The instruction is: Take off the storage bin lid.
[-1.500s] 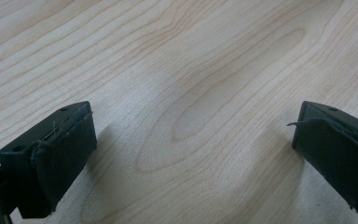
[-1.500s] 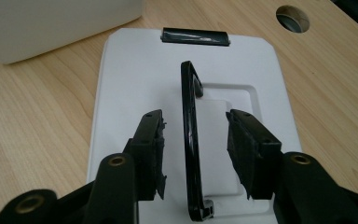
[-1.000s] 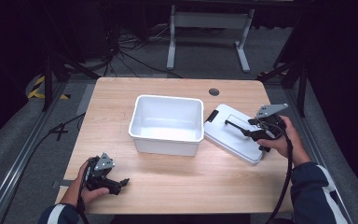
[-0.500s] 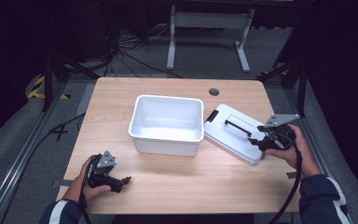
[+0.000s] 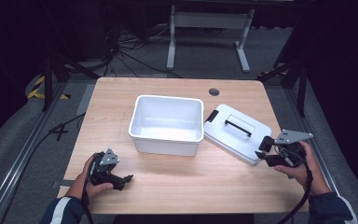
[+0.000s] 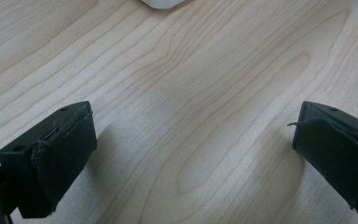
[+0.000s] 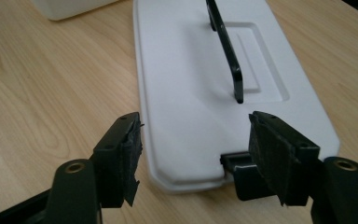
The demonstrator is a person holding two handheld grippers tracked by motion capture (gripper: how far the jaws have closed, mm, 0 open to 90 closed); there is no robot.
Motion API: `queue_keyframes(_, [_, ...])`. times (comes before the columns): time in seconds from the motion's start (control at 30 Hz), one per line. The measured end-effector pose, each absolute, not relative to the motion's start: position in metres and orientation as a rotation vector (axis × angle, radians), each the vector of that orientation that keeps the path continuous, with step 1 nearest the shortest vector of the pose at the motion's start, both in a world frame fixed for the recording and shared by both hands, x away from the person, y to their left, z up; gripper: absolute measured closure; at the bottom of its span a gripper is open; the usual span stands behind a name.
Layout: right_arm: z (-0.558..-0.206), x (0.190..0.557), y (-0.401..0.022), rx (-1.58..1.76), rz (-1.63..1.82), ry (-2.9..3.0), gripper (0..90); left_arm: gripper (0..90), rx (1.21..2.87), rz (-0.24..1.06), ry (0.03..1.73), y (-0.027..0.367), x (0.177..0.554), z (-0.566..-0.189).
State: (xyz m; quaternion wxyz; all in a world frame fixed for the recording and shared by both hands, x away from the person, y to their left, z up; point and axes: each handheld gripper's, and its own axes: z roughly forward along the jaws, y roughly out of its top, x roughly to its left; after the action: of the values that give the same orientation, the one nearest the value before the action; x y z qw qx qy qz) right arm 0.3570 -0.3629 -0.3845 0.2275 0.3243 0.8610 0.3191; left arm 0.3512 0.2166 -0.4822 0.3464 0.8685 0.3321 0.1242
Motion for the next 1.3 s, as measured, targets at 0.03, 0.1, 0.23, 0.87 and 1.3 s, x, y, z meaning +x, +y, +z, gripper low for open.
queue_keyframes(0.03, [-0.387,0.354,-0.364,0.890,0.880,2.372,34.0,0.1,2.257,0.321,0.854,0.217,0.352,-0.482])
queue_keyframes(0.1, [-0.391,0.348,-0.366,0.889,0.892,2.356,33.8,0.1,2.256,0.320,0.854,0.216,0.352,-0.482])
queue_keyframes(0.23, [-0.398,0.337,-0.369,0.884,0.921,2.339,32.6,0.1,2.245,0.320,0.858,0.215,0.353,-0.483])
queue_keyframes(0.87, [-0.453,0.315,-0.386,1.018,0.943,2.346,28.8,0.1,2.248,0.319,0.850,0.215,0.354,-0.483])
queue_keyframes(1.3, [-0.468,0.312,-0.392,1.107,1.016,2.311,25.7,0.1,2.248,0.318,0.850,0.214,0.354,-0.483])
